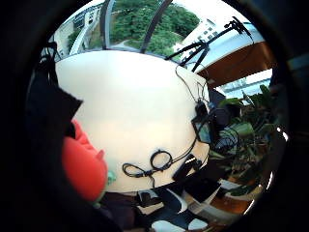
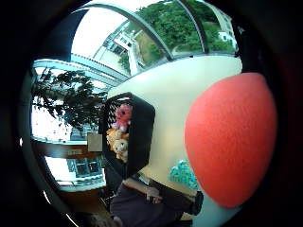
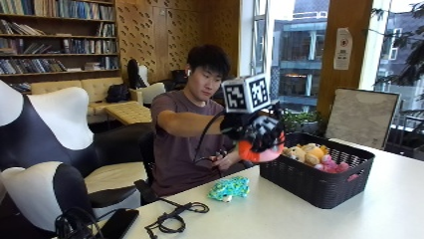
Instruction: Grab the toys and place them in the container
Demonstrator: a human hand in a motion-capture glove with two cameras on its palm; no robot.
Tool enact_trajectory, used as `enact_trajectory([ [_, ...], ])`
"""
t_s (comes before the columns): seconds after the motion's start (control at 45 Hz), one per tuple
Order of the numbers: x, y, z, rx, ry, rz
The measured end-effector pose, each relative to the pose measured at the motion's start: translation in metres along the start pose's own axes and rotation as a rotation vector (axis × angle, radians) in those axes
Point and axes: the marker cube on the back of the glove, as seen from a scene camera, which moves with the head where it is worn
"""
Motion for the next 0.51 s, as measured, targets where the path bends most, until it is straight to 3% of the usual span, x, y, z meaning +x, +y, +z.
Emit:
enact_trajectory([
  [0.244, -0.113, -0.013, -0.082, 0.101, 0.039, -0.144],
  [0.511, -0.23, -0.021, -0.06, 0.057, -0.054, -0.272],
])
